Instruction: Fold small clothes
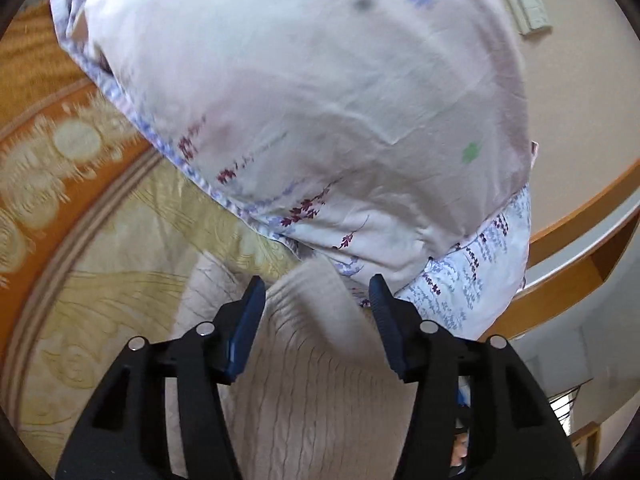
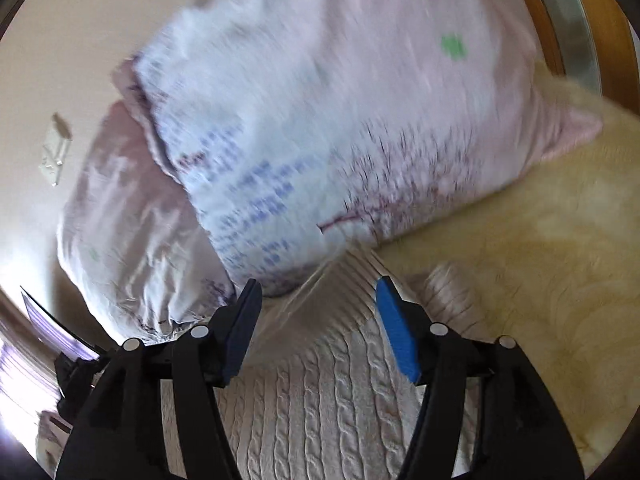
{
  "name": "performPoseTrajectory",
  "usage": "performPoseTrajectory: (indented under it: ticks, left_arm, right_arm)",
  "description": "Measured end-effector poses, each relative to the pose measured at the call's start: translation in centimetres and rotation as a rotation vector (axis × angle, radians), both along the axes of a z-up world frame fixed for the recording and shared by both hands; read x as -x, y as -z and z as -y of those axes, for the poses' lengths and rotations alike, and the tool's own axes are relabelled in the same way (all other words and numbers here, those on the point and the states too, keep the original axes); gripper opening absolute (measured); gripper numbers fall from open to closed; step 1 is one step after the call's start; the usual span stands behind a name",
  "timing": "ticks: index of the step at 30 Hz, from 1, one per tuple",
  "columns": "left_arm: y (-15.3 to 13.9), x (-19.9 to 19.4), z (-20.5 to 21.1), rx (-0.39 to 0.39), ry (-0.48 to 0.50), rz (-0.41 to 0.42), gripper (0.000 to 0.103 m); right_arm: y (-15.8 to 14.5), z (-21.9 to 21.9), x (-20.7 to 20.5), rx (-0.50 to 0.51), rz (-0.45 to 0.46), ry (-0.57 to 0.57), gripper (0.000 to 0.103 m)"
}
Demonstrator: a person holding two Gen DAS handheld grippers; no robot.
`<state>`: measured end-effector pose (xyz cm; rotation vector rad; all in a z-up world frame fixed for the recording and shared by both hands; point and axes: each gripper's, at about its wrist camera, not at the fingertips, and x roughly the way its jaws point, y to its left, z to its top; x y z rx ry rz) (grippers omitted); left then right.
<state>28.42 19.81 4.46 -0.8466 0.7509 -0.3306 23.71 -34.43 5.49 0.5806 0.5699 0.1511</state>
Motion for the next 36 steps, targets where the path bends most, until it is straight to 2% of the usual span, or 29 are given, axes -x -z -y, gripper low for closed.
performPoseTrajectory:
  ticks: [4, 7, 11, 15, 18, 24, 30, 34, 36]
  left_arm:
    - [-0.6, 1.9, -0.8, -0.073, 0.010, -0.003, 0.053]
    - [-0.6, 3.5, -0.9, -0.152, 0.034, -0.007, 0.053]
    - [-0.5, 5.3, 0.4, -0.296, 0.088, 0.000, 0.053]
    - [-0.1, 6.4, 1.8, -0.378, 0.132, 0.008, 0.053]
    - [0.5, 6.5, 2.7, -0.412, 0.149, -0.006, 0.053]
    - [1.9, 6.7, 3.8, -0.471, 0.172, -0.044, 0.048]
    - [2.7, 6.9, 4.1, -0.489, 0.182, -0.064, 0.033]
    - [3.1, 6.9, 3.5, -0.460, 0.185, -0.085, 0.011]
    - [3.2, 7.0, 3.2, -0.439, 0.187, -0.090, 0.009]
  right_arm:
    - [-0.2, 1.3, 2.3, 0.038, 0.001, 0.007, 0.060]
    - [0.1, 1.8, 3.4, 0.093, -0.023, 0.002, 0.052]
    - [1.1, 1.8, 4.5, 0.163, -0.066, -0.037, 0.045]
    - [2.3, 1.5, 5.0, 0.229, -0.105, -0.046, 0.043]
    - [3.1, 1.4, 5.1, 0.259, -0.126, -0.050, 0.040]
    - [4.4, 0.8, 5.0, 0.306, -0.162, -0.075, 0.028]
    - [4.7, 0.7, 5.5, 0.327, -0.155, -0.081, 0.013]
    - [4.4, 0.6, 6.0, 0.321, -0.135, -0.074, 0.011]
    - [4.1, 0.7, 6.4, 0.309, -0.125, -0.067, 0.011]
